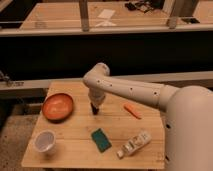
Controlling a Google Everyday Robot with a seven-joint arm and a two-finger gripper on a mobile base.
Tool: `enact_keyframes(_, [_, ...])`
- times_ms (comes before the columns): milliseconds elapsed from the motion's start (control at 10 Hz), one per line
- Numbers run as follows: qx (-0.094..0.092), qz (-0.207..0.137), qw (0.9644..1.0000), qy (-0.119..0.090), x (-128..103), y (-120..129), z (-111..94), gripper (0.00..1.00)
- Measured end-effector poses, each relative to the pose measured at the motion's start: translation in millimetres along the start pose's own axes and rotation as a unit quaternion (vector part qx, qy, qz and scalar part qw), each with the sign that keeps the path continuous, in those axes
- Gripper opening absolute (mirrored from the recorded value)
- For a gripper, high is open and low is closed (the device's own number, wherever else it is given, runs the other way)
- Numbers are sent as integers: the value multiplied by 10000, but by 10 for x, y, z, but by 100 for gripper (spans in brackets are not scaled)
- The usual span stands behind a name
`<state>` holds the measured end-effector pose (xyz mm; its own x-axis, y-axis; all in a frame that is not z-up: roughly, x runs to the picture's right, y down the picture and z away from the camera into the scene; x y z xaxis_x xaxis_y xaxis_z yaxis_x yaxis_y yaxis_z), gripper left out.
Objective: Knock the eraser over
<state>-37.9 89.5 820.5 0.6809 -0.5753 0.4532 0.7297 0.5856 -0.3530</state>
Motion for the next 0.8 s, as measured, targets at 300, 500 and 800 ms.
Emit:
enact_keyframes(300, [-2, -52, 10000, -2, -5, -8, 5, 5])
enact_keyframes(500, [3, -104, 9999, 4, -6, -16, 4, 5])
enact_keyframes(800, [9, -145, 9999, 7, -5, -27, 4, 5])
